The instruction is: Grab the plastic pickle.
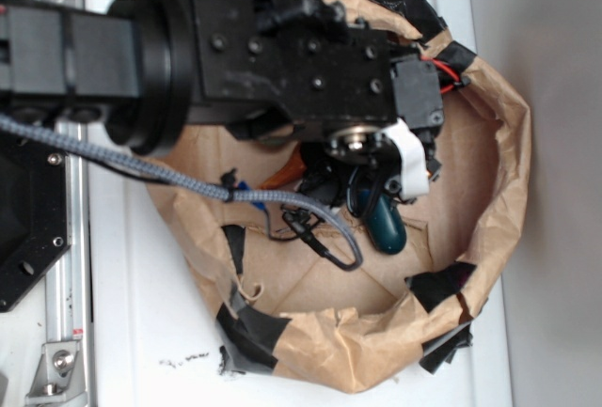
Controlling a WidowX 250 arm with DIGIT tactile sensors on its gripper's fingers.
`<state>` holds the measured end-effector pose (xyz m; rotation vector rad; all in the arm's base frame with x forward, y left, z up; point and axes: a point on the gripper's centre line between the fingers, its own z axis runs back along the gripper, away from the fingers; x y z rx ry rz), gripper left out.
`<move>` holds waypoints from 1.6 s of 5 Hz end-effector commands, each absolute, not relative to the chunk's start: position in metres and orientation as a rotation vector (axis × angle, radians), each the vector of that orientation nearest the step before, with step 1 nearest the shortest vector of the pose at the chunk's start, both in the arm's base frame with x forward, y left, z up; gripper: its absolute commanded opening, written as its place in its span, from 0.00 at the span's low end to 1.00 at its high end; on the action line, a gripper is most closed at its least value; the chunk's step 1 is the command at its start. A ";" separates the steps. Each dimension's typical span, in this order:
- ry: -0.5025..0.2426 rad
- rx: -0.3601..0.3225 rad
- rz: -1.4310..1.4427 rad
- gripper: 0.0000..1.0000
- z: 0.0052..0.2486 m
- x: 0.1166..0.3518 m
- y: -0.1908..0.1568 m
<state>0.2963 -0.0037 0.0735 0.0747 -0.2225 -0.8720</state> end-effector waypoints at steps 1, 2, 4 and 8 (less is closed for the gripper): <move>-0.129 0.029 -1.151 1.00 0.036 0.302 -0.067; -0.123 0.110 -1.092 1.00 0.037 0.303 -0.067; -0.123 0.110 -1.092 1.00 0.037 0.303 -0.067; -0.181 0.097 -0.902 0.00 0.086 0.299 -0.041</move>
